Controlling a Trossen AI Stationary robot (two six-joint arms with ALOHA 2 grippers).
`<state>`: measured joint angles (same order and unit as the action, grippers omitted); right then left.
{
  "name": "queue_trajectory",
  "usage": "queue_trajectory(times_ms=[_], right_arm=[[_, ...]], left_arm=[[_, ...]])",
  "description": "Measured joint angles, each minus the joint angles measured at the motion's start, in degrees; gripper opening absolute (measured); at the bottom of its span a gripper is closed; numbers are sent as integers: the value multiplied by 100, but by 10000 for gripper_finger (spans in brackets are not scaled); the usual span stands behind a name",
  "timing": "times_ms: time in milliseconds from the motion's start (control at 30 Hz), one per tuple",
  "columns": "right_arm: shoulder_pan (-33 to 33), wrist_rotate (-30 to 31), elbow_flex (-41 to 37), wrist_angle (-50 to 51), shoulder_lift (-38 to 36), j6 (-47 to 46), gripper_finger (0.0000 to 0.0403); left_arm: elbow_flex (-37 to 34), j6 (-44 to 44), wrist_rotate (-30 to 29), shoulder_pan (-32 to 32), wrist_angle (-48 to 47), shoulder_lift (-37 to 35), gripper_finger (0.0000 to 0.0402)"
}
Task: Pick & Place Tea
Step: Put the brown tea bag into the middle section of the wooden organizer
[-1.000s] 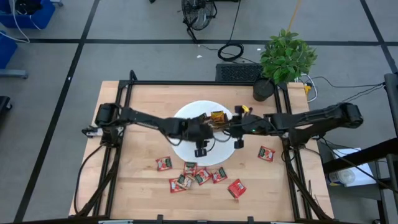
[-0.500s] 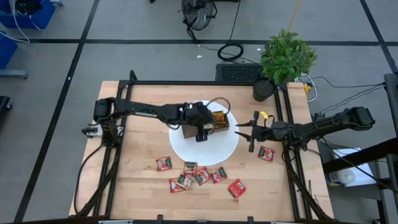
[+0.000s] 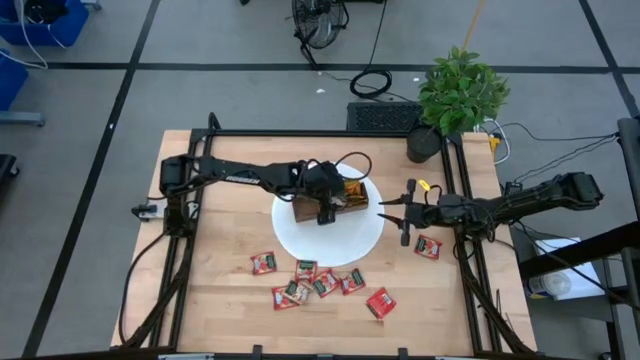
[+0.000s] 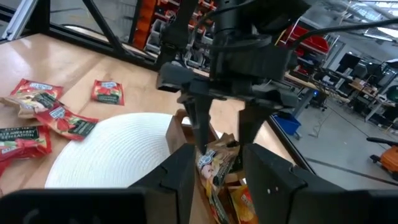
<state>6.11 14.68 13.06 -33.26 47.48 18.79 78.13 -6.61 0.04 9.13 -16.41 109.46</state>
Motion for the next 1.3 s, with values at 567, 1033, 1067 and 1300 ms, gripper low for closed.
queue_trajectory(times_ms=[567,1033,1067,1300], right_arm=[[0,11,0,35,-2,-7,123],[0,17,0,191,-2,-13,123],[0,17,0,188,-2,-31,123],[0,19,0,186,-2,-52,123]], left_arm=[[0,-11,-10,-26,32,10,12],[-86,334,-918,-364,155,8,2],[-121,334,-1015,-402,209,8,2],[-144,306,-1063,-514,286,5,1]])
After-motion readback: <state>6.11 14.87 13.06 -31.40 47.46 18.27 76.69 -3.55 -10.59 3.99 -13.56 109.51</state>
